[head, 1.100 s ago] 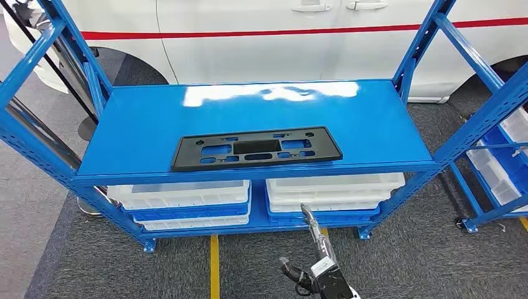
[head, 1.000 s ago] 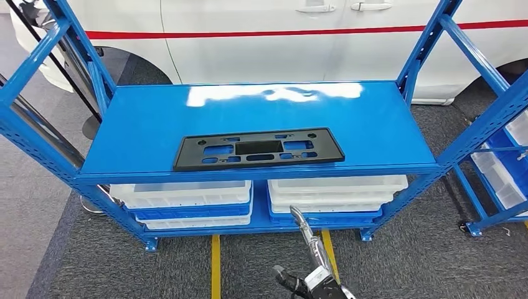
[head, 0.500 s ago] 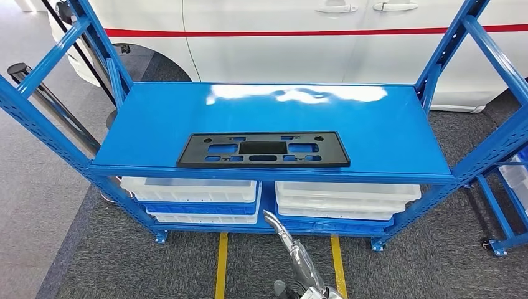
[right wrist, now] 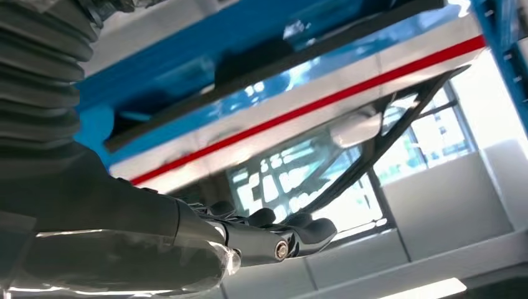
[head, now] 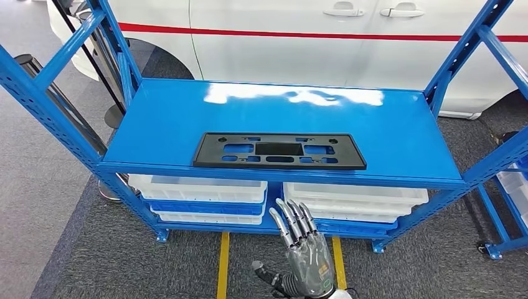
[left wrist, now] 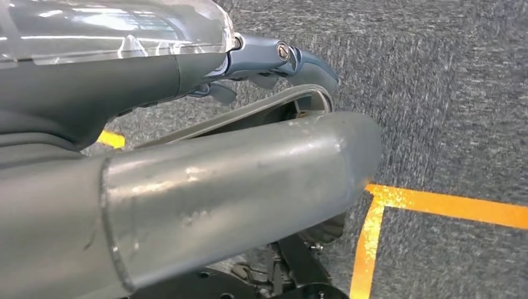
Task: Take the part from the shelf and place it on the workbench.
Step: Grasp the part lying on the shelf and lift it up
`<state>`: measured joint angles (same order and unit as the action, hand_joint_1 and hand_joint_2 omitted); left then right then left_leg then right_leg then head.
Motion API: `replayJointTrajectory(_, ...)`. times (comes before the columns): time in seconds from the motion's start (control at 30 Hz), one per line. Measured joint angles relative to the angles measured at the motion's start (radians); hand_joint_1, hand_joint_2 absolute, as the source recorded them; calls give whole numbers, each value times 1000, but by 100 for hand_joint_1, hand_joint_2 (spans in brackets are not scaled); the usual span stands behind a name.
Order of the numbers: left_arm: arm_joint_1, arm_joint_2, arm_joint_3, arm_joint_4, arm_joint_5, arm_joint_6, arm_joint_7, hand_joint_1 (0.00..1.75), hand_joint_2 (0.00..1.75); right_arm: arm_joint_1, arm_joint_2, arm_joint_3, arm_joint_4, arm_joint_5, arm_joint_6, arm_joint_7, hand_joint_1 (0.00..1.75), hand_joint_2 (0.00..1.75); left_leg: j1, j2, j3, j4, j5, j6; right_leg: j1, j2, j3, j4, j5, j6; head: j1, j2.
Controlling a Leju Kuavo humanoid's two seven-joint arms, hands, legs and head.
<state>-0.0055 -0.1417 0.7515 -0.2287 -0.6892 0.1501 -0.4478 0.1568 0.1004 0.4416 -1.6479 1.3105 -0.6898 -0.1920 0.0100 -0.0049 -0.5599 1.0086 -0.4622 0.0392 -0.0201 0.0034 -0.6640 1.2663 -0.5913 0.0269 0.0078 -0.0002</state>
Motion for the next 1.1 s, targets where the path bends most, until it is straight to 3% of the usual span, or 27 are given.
replayJointTrajectory(0.07, -1, 0, 0, 0, -14, -5, -2, 0, 0, -1, 33, -51, 6, 32, -1, -7, 0, 175, -2, -2, 2, 4, -4, -3, 3, 0, 58, -127, 69, -10, 0, 0)
replayJointTrajectory(0.13, -1, -1, -1, 1, -30, -11, -1, 0, 0, -2, 65, -106, 15, 45, -2, -17, 0, 175, -5, -2, 1, 9, -8, -10, 10, 0, 98, -220, 100, -20, 0, 0)
replayJointTrajectory(0.2, -2, 0, -1, 1, -47, -15, 7, 0, 0, -5, 95, -161, 27, 68, -2, -19, 0, 175, -6, -3, 1, 9, -9, -22, 14, 1, 102, -235, 102, -26, 0, 0)
replayJointTrajectory(0.3, -5, 4, -1, 1, -70, -18, 25, 0, 0, -18, 130, -228, 56, 105, -3, 2, 0, 175, -2, -1, -9, 34, -30, -39, 6, -1, 107, -249, 111, -42, 0, 0)
replayJointTrajectory(0.4, -6, 6, -1, 1, -79, -19, 35, 0, 0, -28, 154, -273, 86, 113, -3, 10, 0, 175, 5, -1, -84, 196, -116, -56, 3, -7, 108, -254, 114, -52, 0, 0)
replayJointTrajectory(0.43, -5, 7, -1, 2, -80, -20, 36, 0, 0, -29, 158, -282, 94, 114, -3, 10, 0, 175, 7, -1, -109, 247, -133, -61, 4, -8, 108, -253, 113, -52, 0, 0)
replayJointTrajectory(0.47, -5, 9, -1, 2, -81, -20, 37, 0, 0, -30, 161, -291, 103, 115, -3, 10, 0, 175, 10, -1, -120, 269, -131, -64, 4, -8, 108, -252, 112, -51, 0, 0)
replayJointTrajectory(0.5, -5, 10, -1, 2, -82, -21, 38, 0, 0, -30, 164, -298, 110, 115, -3, 10, 0, 175, 12, -1, -113, 252, -110, -67, 3, -8, 108, -250, 111, -50, 0, 0)
replayJointTrajectory(0.57, -5, 13, -1, 2, -83, -21, 39, 0, 0, -32, 170, -310, 121, 117, -3, 11, 0, 175, 16, 0, -57, 133, -43, -69, -1, -6, 109, -243, 104, -42, -1, 0)
replayJointTrajectory(0.63, -7, 14, -1, 3, -85, -23, 40, 0, 0, -36, 175, -318, 131, 116, -3, 13, 0, 175, 14, -1, -13, 37, -13, -62, 1, -4, 106, -235, 98, -31, 0, 0)
replayJointTrajectory(0.8, -10, 15, -1, 4, -107, -40, 50, 0, 0, -62, 188, -354, 201, 109, -4, -1, 0, 175, 10, -2, -6, 13, -9, -26, 2, -3, 100, -223, 89, -5, 0, 0)
replayJointTrajectory(0.87, -13, 17, -1, 4, -120, -56, 60, 0, 0, -81, 195, -376, 249, 108, -4, -13, 0, 175, 11, 0, -4, 6, -4, -11, -1, -3, 64, -144, 41, 1, 0, 0)
replayJointTrajectory(0.93, -17, 19, -1, 4, -132, -73, 73, 0, 0, -93, 198, -390, 297, 109, -4, -25, 0, 175, 7, 0, -5, 5, -5, -4, 0, -3, -3, -13, -17, 3, 0, 0)
replayJointTrajectory(0.97, -18, 20, -1, 4, -137, -80, 79, 0, 0, -97, 201, -393, 320, 109, -4, -33, 0, 175, 5, 0, -4, 6, -6, -3, 0, -3, -27, 33, -26, 3, 0, 0)
replayJointTrajectory(1.0, -19, 22, -1, 4, -142, -86, 82, 0, 0, -101, 205, -396, 343, 106, -4, -44, 0, 175, 3, -1, -3, 6, -7, -2, 0, -3, -37, 45, -16, 2, 0, 0)
replayJointTrajectory(1.03, -19, 23, -1, 4, -145, -90, 85, 0, 0, -106, 209, -397, 363, 103, -5, -54, 0, 175, 2, -1, 0, 7, -9, -2, 0, -3, -27, 18, 12, -2, 0, 0)
replayJointTrajectory(1.1, -19, 24, -1, 4, -150, -95, 88, 0, 0, -115, 217, -397, 390, 97, -5, -71, 0, 175, -1, -2, 6, 8, -13, -5, 4, -3, 32, -113, 84, -15, 0, 0)
